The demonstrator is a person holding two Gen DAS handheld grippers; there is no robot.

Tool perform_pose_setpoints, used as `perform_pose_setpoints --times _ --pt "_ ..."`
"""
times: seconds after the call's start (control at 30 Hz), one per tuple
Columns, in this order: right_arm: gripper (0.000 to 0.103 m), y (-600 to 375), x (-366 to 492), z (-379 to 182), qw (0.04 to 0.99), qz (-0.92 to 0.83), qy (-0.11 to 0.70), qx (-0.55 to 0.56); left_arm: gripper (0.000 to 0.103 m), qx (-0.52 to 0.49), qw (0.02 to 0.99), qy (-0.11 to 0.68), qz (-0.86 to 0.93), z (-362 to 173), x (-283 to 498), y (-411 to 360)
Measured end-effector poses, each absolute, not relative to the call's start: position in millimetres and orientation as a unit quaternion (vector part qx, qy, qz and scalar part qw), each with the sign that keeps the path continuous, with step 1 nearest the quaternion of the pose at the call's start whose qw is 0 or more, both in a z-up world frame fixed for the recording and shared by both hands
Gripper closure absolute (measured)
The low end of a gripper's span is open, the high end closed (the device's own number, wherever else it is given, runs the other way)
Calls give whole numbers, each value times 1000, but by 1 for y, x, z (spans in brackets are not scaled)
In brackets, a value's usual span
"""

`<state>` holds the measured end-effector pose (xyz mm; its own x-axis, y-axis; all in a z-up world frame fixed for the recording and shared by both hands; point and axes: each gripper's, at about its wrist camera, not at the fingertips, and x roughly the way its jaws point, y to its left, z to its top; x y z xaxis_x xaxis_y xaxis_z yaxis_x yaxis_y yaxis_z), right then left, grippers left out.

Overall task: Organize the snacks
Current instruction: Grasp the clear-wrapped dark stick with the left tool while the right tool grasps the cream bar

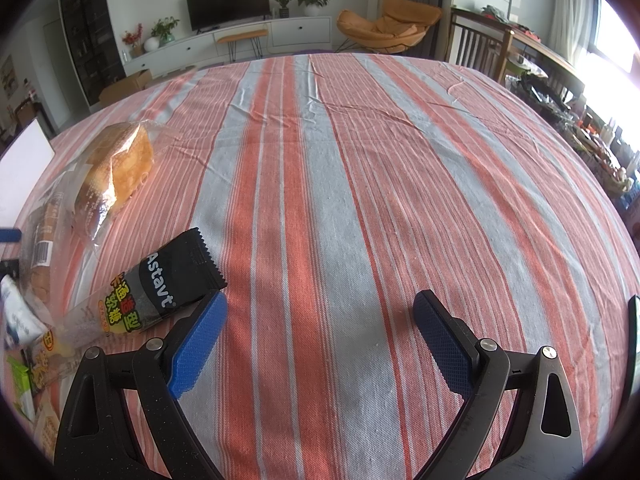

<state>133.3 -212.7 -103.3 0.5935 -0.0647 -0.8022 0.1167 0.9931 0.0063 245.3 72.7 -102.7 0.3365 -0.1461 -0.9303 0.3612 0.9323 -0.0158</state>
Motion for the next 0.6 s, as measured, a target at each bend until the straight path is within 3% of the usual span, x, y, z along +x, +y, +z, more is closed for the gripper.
perform_pose_setpoints --times 0.03,0.1,0.3,0.37,0.5,0.57,0.6 --pt "7 -213 133 -103 892 -51 448 29 74 84 817 552 -144 -100 239 78" --pt "7 -213 133 -103 892 -51 448 29 82 67 819 554 -131 -99 225 87" --pt "7 -213 133 -103 892 -51 448 28 81 19 824 556 -109 -101 161 113" --pt "7 -213 133 -103 892 -51 448 29 77 21 828 550 -105 -101 154 116" --pt "7 -213 133 -103 892 -45 450 26 36 46 833 542 -100 -102 150 112" --pt "9 -213 132 -100 881 -25 472 19 35 68 841 528 -95 -103 149 107" --pt "10 -213 124 -95 877 -17 480 30 39 67 842 526 -97 -103 148 110"
